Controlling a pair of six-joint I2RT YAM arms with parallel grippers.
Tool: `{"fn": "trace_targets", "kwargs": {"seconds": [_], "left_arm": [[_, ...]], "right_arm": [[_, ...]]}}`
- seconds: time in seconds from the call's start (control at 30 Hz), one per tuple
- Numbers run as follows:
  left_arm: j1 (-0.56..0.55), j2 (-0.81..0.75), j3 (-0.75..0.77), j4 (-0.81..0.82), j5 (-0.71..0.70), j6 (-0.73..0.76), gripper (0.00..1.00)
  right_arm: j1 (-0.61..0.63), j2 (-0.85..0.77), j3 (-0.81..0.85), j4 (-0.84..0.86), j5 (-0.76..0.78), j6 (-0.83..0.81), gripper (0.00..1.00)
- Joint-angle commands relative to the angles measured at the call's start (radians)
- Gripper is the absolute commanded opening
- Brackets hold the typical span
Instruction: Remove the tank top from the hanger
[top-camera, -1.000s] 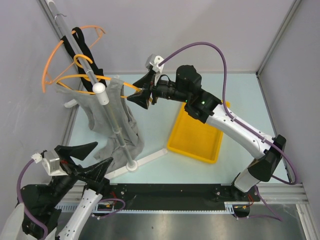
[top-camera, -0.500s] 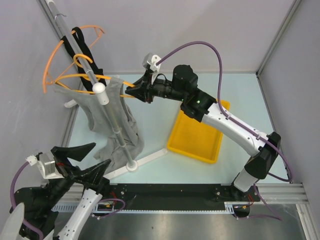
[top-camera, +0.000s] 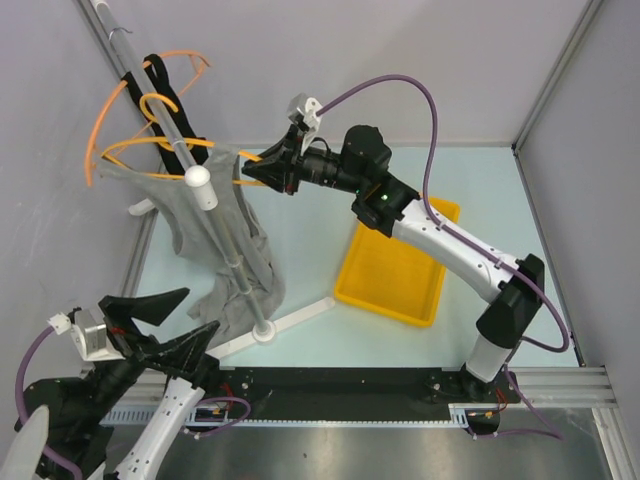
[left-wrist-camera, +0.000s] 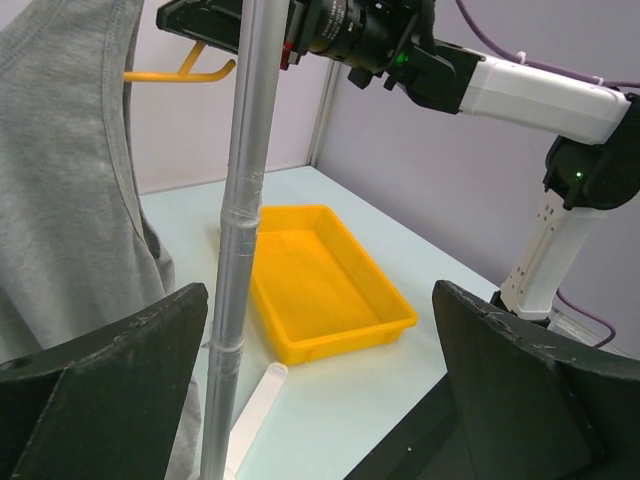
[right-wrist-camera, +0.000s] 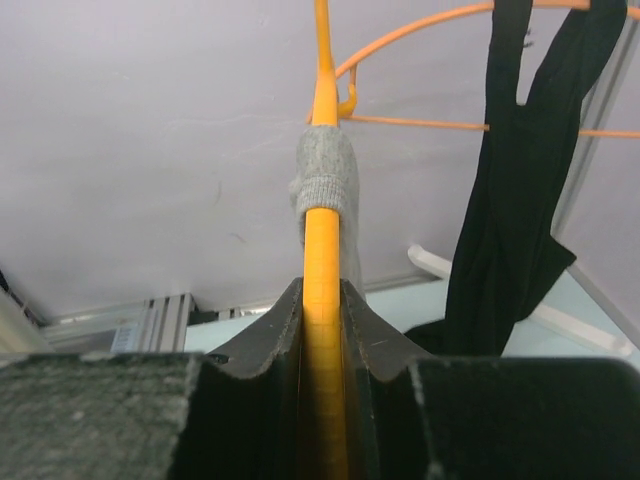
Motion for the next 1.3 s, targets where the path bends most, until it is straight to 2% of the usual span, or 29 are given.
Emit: {"fn": "trace_targets", "kwargs": {"seconds": [0.0, 0.13, 0.17, 0.23, 0.3, 0.33, 0.43, 0.77, 0.83, 0.9, 1.03, 1.27], "left_arm": [[0.006, 0.020, 0.037, -0.024, -0.044, -0.031, 0.99], [0.006, 0.007, 0.049, -0.047, -0.145, -0.056, 0.99], [0.005, 0.004, 0.052, -0.079, -0.206, -0.068, 0.99], [0.006, 0.010, 0.068, -0.129, -0.421, -0.121, 0.97], [0.006, 0.026, 0.085, -0.221, -0.545, -0.169, 0.93], [0.006, 0.048, 0.100, -0.249, -0.660, -0.184, 0.93], [0.006, 0.079, 0.111, -0.327, -0.766, -0.235, 0.92], [0.006, 0.059, 0.069, -0.335, -0.791, -0.301, 0.90], [0.006, 0.063, 0.060, -0.338, -0.806, -0.294, 0.88], [0.006, 0.103, 0.053, -0.321, -0.805, -0.223, 0.85], [0.006, 0.187, 0.082, -0.346, -0.800, -0.177, 0.88], [0.006, 0.166, 0.037, -0.353, -0.816, -0.260, 0.88]], "right_arm": [[-0.018, 0.072, 0.151, 0.180, -0.052, 0.082, 0.00], [-0.011, 0.158, 0.247, 0.175, -0.098, 0.117, 0.00], [-0.011, 0.173, 0.265, 0.172, -0.106, 0.123, 0.00], [-0.006, 0.207, 0.293, 0.172, -0.092, 0.132, 0.00], [-0.006, 0.230, 0.301, 0.190, -0.096, 0.149, 0.00], [-0.006, 0.241, 0.316, 0.192, -0.095, 0.154, 0.00], [-0.006, 0.300, 0.390, 0.138, -0.119, 0.158, 0.00], [0.000, 0.409, 0.568, 0.120, -0.126, 0.188, 0.00], [0.003, 0.432, 0.629, 0.088, -0.130, 0.188, 0.00], [0.005, 0.460, 0.670, 0.063, -0.135, 0.186, 0.00], [-0.001, 0.483, 0.672, 0.071, -0.135, 0.217, 0.00], [0.000, 0.532, 0.689, 0.028, -0.147, 0.224, 0.00]]}}
